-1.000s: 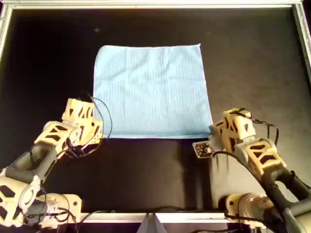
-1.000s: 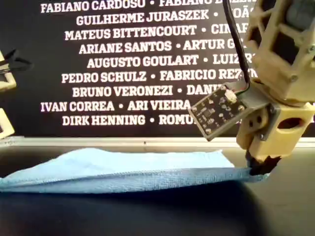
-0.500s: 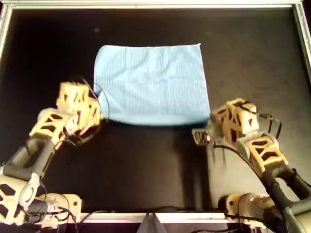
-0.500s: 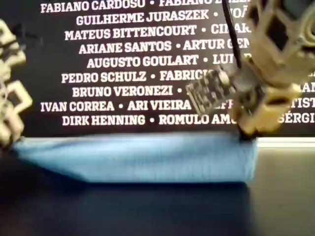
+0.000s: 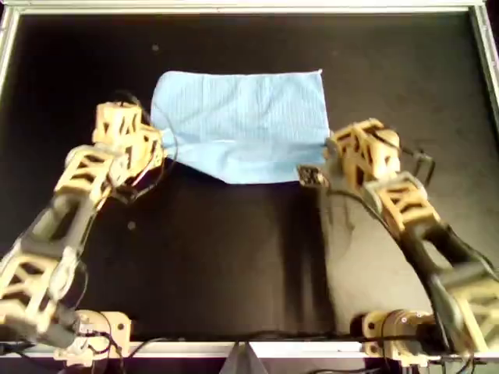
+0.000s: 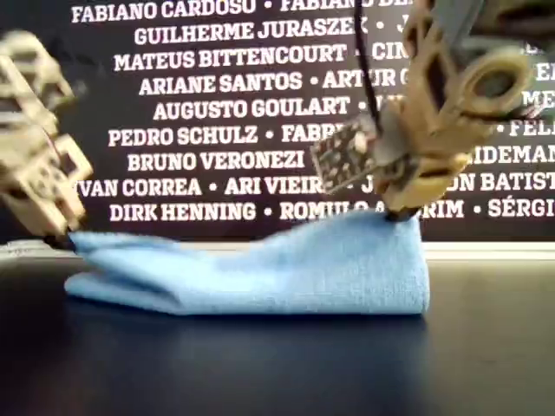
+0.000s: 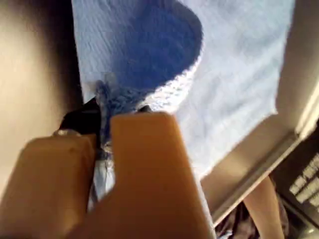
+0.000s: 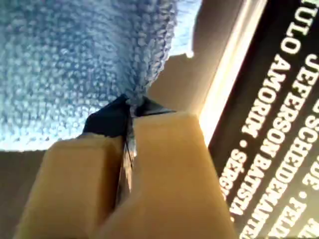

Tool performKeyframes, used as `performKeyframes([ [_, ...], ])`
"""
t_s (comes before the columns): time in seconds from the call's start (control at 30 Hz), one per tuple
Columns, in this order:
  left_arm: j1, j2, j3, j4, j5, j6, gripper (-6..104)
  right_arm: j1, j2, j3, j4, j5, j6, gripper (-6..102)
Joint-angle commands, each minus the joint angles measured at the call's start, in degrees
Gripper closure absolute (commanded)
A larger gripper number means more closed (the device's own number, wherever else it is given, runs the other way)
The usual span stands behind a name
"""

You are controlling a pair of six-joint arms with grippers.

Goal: Fold a cloth

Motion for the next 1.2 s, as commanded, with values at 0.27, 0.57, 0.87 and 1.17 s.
performKeyframes([
  [0.27,5.36,-10.11,-24.79,-1.58,0.26,-0.35,99,-4.31,-17.67,-32.17,-3.08,-0.53,0.09,97],
  [0.57,6.59,-19.78,-36.47,-1.58,0.26,0.0,98,-4.83,-32.17,-50.98,-3.08,-0.09,0.09,97],
  [0.87,6.59,-29.44,-48.08,-1.58,0.26,0.0,98,-5.01,-37.97,-58.71,-3.08,0.26,0.09,97],
  [1.17,6.42,-35.51,-56.43,-1.58,0.26,-0.35,98,-5.01,-40.17,-58.97,-3.08,0.26,0.09,97],
])
